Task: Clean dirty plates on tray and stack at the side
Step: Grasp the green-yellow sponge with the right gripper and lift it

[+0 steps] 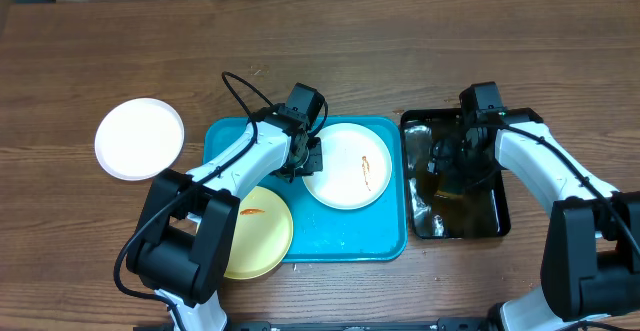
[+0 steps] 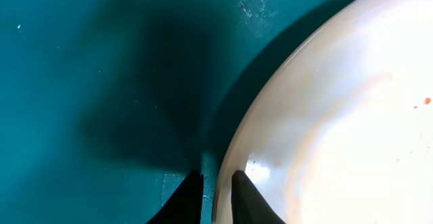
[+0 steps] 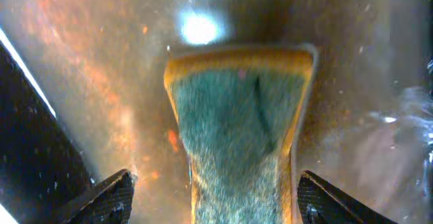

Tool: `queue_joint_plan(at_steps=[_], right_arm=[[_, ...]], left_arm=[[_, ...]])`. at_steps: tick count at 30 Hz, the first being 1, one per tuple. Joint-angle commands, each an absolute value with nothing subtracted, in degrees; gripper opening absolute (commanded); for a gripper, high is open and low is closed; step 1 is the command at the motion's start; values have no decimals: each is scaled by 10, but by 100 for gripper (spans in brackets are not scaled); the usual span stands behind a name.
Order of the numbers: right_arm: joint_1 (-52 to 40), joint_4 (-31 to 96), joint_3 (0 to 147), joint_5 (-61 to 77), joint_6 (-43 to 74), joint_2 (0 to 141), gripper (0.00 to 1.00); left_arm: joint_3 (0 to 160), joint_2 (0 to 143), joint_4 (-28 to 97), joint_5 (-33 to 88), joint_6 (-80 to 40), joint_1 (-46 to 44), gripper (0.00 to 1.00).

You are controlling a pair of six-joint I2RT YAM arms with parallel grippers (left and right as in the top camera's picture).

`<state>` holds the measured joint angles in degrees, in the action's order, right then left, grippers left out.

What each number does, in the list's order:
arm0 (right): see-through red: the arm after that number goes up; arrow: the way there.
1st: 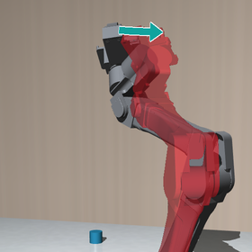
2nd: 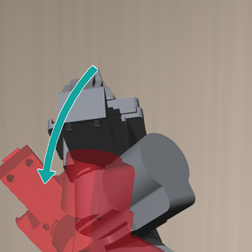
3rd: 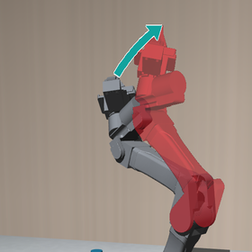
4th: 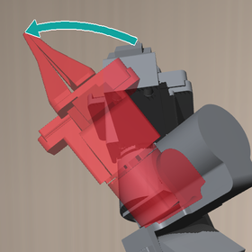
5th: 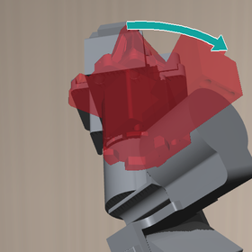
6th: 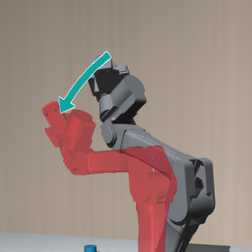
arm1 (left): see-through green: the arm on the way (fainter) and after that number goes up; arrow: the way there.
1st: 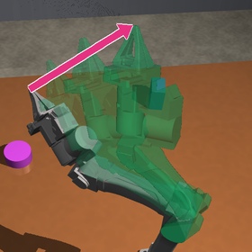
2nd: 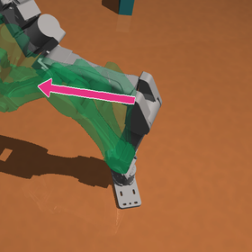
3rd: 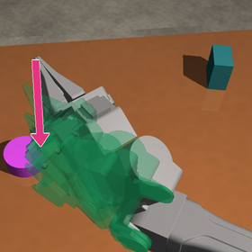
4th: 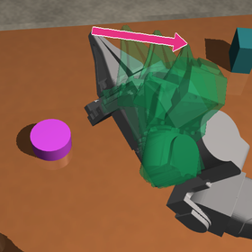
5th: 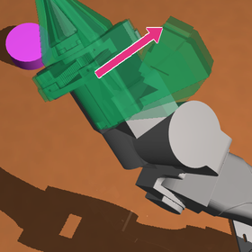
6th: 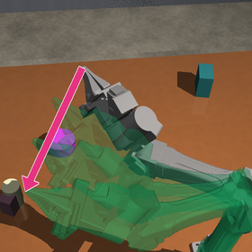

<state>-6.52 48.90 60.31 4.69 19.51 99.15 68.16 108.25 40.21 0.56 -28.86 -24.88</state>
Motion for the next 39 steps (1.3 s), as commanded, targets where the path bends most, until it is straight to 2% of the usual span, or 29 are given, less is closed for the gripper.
queue_joint_plan(at_steps=[1,2,3,5,8,9,10,12,13,14,15,17,18,22,23,24,25,27,28,29,30,32,34,37,39], right_arm=[[-67,479,591,28,195,990,75],[-67,477,587,28,195,990,65],[-67,475,583,28,195,990,48],[-67,469,576,29,195,990,22],[-67,469,575,28,195,990,8],[-67,469,575,28,195,990,8],[-67,467,575,28,195,990,12],[-67,459,575,28,195,990,64],[-67,453,576,26,195,990,70],[-67,447,576,23,194,990,70],[-67,440,576,15,195,990,68],[-67,426,576,-1,195,990,54],[-67,418,576,-5,195,990,51],[-67,409,576,-5,195,990,50],[-67,409,576,-5,195,990,36],[-67,408,575,-5,195,990,9],[-67,406,574,-5,195,990,4],[-67,404,573,-5,195,990,6],[-67,402,573,-5,195,990,30],[-67,400,573,-5,195,990,47],[-67,398,573,-5,195,990,55],[-67,397,573,-5,195,990,53],[-67,399,573,-4,195,990,42],[-67,409,573,-4,195,990,19],[-67,415,573,-4,195,990,16]], left_arm=[[679,1084,400,-4,-298,-248,17],[679,1084,400,-4,-298,-248,16],[679,1084,400,-4,-298,-248,15],[679,1084,400,-4,-298,-248,14],[679,1084,401,-4,-298,-248,14],[679,1084,401,-4,-298,-248,14],[679,1084,401,-4,-298,-248,14],[679,1084,401,-4,-298,-248,14],[679,1084,401,-4,-298,-248,15],[679,1084,401,-4,-298,-248,16],[679,1084,401,-4,-298,-248,16],[679,1084,401,-4,-298,-248,16],[679,1084,401,-4,-298,-248,16],[679,1084,401,-4,-298,-248,17],[679,1084,401,-4,-298,-248,18],[679,1084,401,-4,-298,-248,18],[679,1084,401,-4,-298,-248,18],[679,1084,401,-4,-298,-248,18],[679,1084,401,-4,-298,-248,19],[679,1084,401,-4,-298,-248,19],[679,1084,401,-4,-298,-248,20],[679,1084,401,-4,-298,-248,22],[679,1084,401,-4,-298,-248,24],[679,1084,401,-4,-298,-248,24],[679,1084,401,-4,-298,-248,24]])
